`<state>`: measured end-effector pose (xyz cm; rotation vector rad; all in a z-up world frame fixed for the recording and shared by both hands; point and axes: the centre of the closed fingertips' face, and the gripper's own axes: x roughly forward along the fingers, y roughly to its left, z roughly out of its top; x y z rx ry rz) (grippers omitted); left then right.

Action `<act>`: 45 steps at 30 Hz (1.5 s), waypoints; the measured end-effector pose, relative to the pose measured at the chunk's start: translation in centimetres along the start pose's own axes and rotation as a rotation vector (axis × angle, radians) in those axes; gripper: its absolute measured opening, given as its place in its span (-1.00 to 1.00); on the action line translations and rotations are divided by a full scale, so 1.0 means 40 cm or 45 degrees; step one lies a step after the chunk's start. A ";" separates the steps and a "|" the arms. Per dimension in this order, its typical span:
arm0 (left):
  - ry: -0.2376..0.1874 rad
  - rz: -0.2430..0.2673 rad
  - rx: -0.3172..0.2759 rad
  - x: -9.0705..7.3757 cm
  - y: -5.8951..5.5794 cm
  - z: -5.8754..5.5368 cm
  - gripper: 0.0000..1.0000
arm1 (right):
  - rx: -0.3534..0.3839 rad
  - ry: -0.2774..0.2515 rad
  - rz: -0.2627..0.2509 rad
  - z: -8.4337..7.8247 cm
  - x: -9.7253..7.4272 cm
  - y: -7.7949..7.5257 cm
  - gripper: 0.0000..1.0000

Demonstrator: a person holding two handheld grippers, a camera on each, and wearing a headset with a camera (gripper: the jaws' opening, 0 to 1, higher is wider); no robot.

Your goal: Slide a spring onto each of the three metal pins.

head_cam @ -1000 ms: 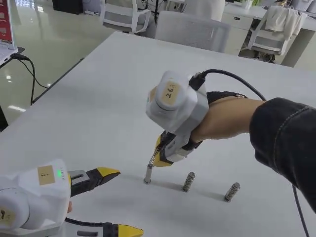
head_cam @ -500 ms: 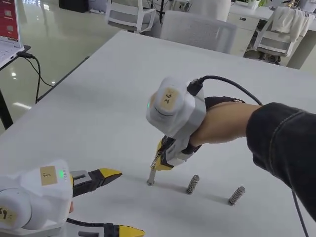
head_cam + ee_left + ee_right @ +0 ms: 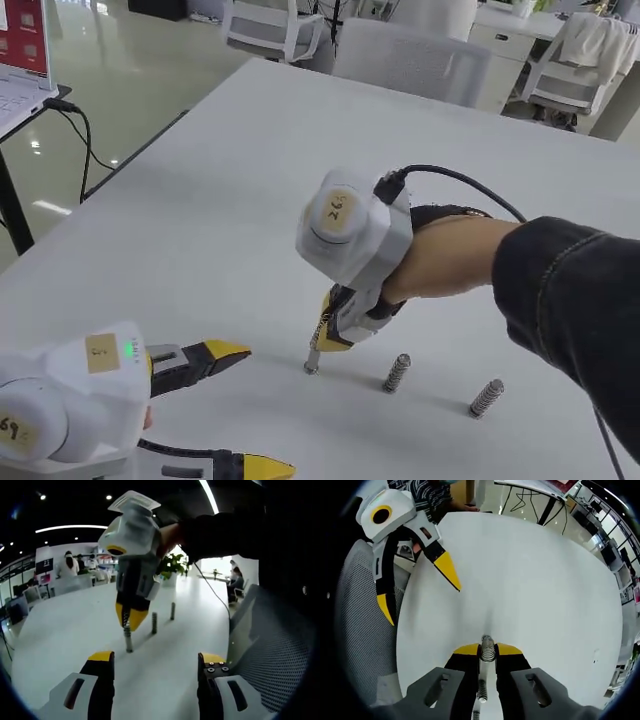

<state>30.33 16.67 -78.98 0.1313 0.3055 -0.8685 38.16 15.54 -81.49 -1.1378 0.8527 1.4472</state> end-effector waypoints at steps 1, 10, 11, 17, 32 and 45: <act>0.001 0.001 0.000 0.000 0.000 -0.001 0.25 | 0.003 0.004 0.003 -0.001 0.004 0.001 -0.82; 0.004 0.001 -0.003 0.001 -0.002 -0.004 0.25 | -0.002 0.014 0.027 0.002 0.029 0.021 -0.82; 0.004 0.001 -0.003 0.001 -0.002 -0.004 0.25 | -0.002 0.015 0.032 0.003 0.032 0.023 -0.82; 0.004 0.005 -0.006 -0.001 -0.001 -0.005 0.25 | -0.007 0.027 0.045 0.005 0.046 0.031 -0.82; 0.003 0.007 -0.010 -0.002 0.001 -0.008 0.24 | -0.003 0.046 0.063 -0.003 0.077 0.045 -0.82; 0.005 0.002 -0.014 0.002 -0.002 -0.006 0.23 | 0.010 0.041 0.068 -0.010 0.095 0.055 -0.82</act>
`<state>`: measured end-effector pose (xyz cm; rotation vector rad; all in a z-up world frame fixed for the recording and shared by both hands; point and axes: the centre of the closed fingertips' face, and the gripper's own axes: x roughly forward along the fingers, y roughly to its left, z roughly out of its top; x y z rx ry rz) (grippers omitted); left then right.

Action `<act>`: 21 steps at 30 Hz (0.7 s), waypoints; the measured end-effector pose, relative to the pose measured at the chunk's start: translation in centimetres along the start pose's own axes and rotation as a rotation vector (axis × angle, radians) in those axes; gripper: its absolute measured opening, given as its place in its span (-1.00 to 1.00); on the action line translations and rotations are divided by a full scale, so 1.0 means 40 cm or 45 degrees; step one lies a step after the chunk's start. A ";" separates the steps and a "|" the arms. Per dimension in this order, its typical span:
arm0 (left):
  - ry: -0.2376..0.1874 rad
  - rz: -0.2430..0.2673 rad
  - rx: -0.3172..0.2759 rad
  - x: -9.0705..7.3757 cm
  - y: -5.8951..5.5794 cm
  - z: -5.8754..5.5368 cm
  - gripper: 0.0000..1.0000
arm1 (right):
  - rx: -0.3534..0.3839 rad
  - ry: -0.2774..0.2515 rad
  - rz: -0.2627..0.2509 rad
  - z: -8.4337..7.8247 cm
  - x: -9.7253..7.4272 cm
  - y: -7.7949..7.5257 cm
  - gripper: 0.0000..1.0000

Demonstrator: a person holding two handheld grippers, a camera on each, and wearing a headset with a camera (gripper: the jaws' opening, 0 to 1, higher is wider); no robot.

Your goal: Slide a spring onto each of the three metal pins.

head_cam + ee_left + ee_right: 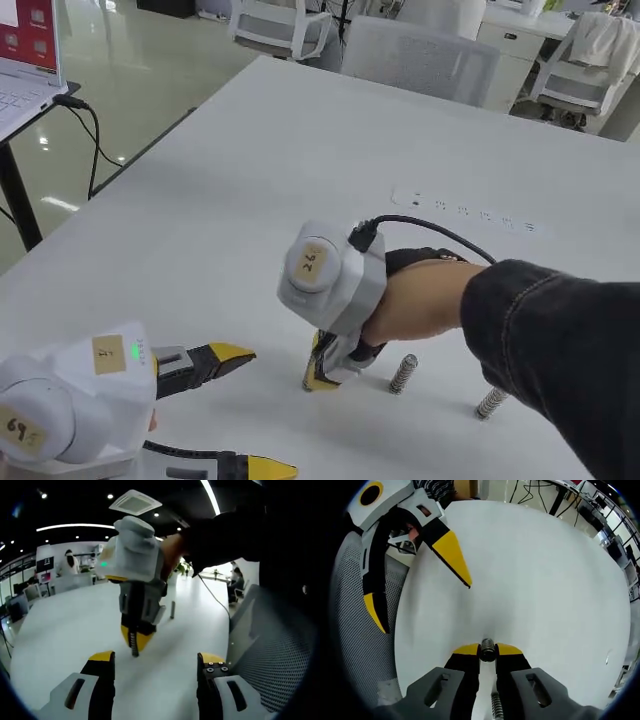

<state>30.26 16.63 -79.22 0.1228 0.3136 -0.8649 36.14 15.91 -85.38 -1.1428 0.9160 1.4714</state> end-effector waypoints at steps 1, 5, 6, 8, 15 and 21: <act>0.000 0.000 0.000 0.000 0.000 0.000 0.23 | 0.002 -0.003 -0.001 0.001 0.000 -0.001 -0.82; 0.002 -0.001 0.001 0.000 -0.002 -0.001 0.23 | 0.008 -0.003 -0.001 -0.003 0.004 0.001 -0.81; 0.002 0.000 0.000 -0.001 -0.002 0.000 0.23 | 0.008 -0.003 0.000 -0.003 0.005 0.002 -0.81; 0.002 0.001 0.001 -0.002 -0.001 0.000 0.23 | 0.008 -0.007 0.000 -0.004 0.007 0.003 -0.81; 0.006 -0.003 0.006 -0.001 -0.005 0.001 0.24 | 0.026 -0.037 -0.005 -0.003 -0.003 0.000 -0.72; 0.007 -0.006 0.010 0.001 -0.005 0.003 0.24 | 0.058 -0.067 -0.012 -0.011 -0.016 -0.007 -0.59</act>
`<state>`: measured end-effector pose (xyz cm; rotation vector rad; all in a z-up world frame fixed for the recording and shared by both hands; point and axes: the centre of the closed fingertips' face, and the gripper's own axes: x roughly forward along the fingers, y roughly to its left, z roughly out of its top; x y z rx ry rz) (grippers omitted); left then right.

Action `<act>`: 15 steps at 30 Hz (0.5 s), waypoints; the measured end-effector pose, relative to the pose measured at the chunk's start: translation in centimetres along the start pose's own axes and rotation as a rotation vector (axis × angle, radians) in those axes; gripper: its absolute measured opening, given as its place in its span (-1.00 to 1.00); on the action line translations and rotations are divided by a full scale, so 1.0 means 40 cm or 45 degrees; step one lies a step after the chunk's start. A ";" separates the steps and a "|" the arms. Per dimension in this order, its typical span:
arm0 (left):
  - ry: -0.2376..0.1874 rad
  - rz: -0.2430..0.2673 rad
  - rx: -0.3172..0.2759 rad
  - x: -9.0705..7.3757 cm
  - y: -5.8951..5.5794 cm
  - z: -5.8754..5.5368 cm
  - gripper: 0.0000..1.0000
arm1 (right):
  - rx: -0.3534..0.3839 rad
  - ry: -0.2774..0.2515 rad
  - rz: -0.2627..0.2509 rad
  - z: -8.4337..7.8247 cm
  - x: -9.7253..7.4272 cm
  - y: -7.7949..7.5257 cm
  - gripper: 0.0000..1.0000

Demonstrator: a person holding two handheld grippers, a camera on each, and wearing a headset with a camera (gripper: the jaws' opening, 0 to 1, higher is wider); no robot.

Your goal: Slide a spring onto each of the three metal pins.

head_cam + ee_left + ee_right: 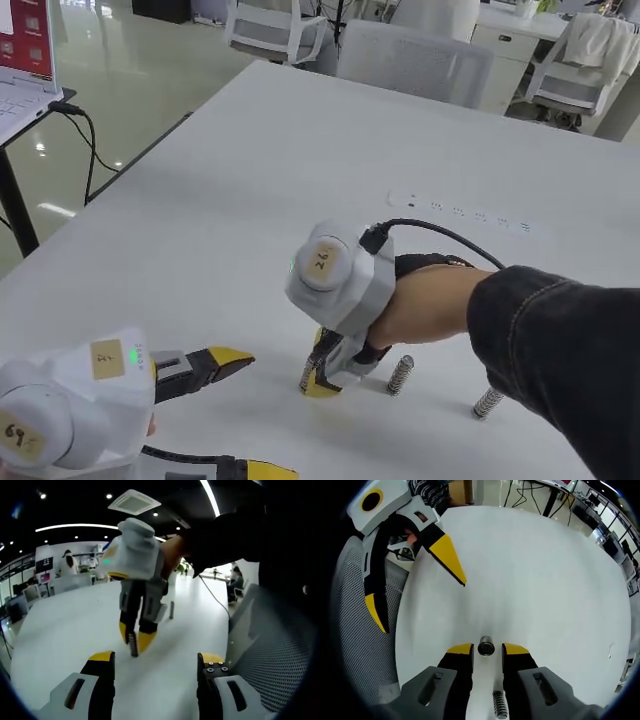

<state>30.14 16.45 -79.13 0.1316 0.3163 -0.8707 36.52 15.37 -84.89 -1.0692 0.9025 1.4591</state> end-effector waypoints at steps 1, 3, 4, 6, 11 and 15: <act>0.001 -0.002 0.001 0.001 0.000 0.000 0.24 | 0.004 -0.004 -0.005 -0.003 -0.002 -0.002 -0.57; 0.002 -0.004 0.001 0.002 0.000 0.000 0.24 | 0.011 -0.010 -0.010 -0.006 -0.006 -0.004 -0.55; 0.003 -0.004 0.002 0.003 0.000 -0.001 0.24 | 0.016 -0.018 -0.014 -0.007 -0.010 -0.005 -0.53; 0.005 -0.006 0.003 0.004 -0.001 -0.001 0.24 | 0.023 -0.029 -0.020 -0.010 -0.016 -0.006 -0.49; 0.006 -0.009 0.009 0.005 0.000 0.002 0.25 | 0.050 -0.068 -0.046 -0.019 -0.036 -0.013 -0.42; 0.005 -0.011 0.016 0.007 0.001 0.006 0.25 | 0.099 -0.112 -0.065 -0.028 -0.055 -0.023 -0.37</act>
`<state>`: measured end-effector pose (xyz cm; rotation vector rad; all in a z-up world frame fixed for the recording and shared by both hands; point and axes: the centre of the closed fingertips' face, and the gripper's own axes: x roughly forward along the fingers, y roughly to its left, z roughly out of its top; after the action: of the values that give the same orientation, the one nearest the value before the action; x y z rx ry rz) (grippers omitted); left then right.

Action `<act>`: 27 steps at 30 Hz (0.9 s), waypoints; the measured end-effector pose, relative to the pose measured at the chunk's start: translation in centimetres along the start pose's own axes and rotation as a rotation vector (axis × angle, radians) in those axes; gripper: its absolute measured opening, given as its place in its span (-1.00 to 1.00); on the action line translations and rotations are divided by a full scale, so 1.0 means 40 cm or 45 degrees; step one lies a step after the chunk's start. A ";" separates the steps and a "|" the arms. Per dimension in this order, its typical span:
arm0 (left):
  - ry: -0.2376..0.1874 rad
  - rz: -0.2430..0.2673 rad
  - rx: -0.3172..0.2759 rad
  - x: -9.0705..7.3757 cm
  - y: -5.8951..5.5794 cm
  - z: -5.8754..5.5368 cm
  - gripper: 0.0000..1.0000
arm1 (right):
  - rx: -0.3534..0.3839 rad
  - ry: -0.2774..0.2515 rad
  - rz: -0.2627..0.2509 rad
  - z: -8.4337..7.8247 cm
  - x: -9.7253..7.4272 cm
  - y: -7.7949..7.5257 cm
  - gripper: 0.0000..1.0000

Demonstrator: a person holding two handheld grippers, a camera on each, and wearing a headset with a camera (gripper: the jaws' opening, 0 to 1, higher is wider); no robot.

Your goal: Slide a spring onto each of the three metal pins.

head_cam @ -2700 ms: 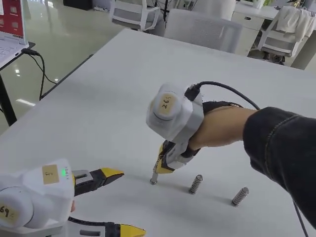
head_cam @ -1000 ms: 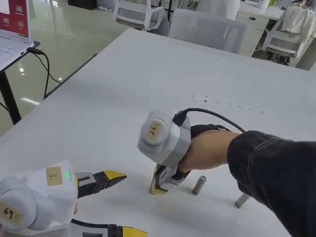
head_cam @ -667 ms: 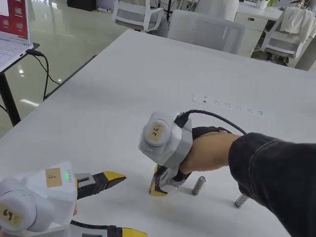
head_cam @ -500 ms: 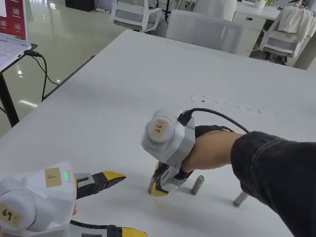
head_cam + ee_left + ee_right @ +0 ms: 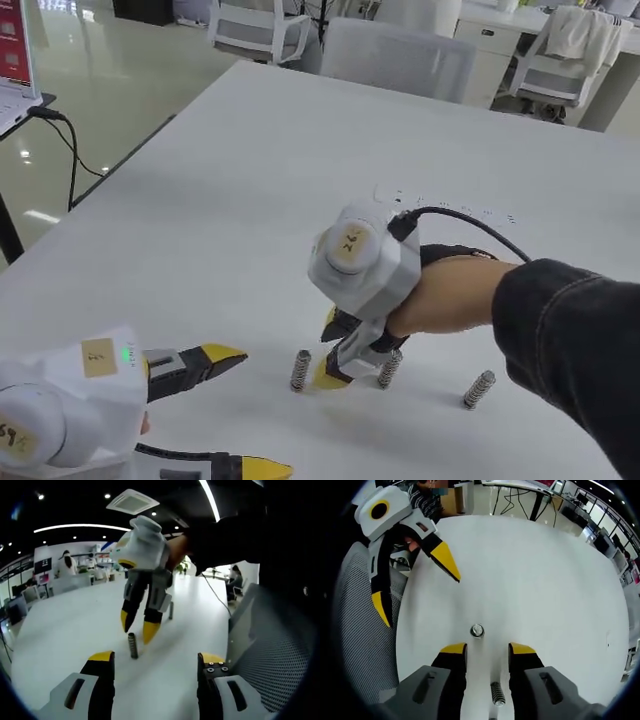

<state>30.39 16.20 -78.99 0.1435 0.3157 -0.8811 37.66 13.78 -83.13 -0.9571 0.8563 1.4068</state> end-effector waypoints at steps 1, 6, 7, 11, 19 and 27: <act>-0.001 0.000 0.000 0.001 0.000 0.001 0.25 | 0.012 -0.010 -0.003 -0.001 -0.004 -0.002 -0.36; 0.002 -0.007 0.009 0.005 -0.002 0.005 0.25 | 0.069 -0.071 -0.032 -0.007 -0.029 -0.011 -0.30; 0.002 -0.008 0.010 0.005 -0.003 0.006 0.24 | 0.086 -0.087 -0.041 -0.009 -0.036 -0.014 -0.29; 0.002 -0.012 0.015 0.008 -0.004 0.009 0.24 | 0.128 -0.127 -0.072 -0.020 -0.057 -0.024 -0.26; 0.004 -0.016 0.026 0.011 -0.003 0.016 0.24 | 0.218 -0.193 -0.129 -0.059 -0.096 -0.038 -0.23; 0.005 -0.012 0.029 0.017 0.004 0.025 0.24 | 0.286 -0.250 -0.176 -0.094 -0.126 -0.041 -0.19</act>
<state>31.12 15.54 -78.26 0.1652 0.3103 -0.8943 39.51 8.42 -79.94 -0.6817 0.7673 1.2339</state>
